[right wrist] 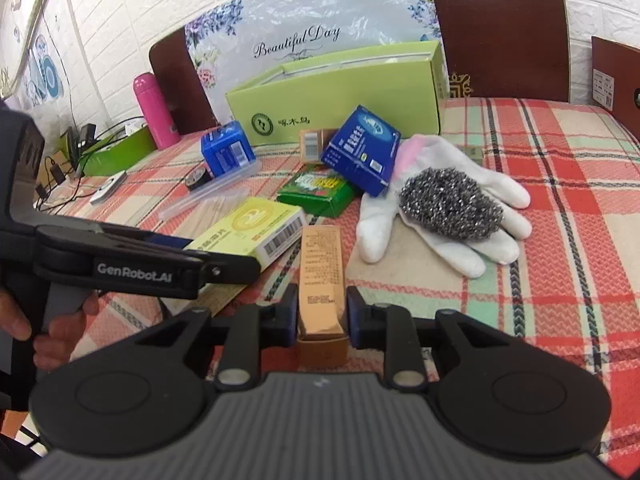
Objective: Organize objects
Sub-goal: 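Lift the gold box and yellow medicine box off the table with both tools, then lower both held boxes into the lime-green box and open both tools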
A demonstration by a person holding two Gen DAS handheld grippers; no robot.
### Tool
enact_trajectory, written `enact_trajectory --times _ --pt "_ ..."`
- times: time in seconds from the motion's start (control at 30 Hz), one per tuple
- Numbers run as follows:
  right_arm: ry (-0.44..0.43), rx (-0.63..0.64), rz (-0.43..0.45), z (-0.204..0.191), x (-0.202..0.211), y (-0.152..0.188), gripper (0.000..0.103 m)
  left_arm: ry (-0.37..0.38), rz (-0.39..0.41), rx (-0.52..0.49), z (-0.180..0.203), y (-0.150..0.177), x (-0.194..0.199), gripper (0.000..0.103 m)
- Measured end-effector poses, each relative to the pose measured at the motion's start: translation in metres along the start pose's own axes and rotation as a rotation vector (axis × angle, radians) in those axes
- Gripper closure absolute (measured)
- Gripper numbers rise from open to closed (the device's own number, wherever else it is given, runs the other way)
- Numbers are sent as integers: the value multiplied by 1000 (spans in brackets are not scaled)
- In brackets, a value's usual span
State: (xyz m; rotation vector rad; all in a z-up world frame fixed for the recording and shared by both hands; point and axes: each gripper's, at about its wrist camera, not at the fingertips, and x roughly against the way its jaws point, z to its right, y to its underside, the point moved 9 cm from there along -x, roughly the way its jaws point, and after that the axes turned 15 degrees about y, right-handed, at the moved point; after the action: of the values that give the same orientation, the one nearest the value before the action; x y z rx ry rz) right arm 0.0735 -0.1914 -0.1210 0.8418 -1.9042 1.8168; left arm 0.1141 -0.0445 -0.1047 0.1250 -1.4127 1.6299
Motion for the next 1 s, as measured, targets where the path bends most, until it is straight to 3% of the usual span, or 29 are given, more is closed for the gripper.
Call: enact_trajectory --times 0.33,0.6,0.83,1.0 --pt "-26 -21 202 9 28 -75 80 64 187 -21 6 -70 54 34" --pt "-22 9 343 6 28 -146 80 38 349 -20 -9 -148 78 34" --pt "-7 37 371 -2 -5 -195 80 21 389 1 -31 -202 58 33" --pt "-12 5 325 -8 -52 -217 80 -14 379 31 -61 -224 27 33"
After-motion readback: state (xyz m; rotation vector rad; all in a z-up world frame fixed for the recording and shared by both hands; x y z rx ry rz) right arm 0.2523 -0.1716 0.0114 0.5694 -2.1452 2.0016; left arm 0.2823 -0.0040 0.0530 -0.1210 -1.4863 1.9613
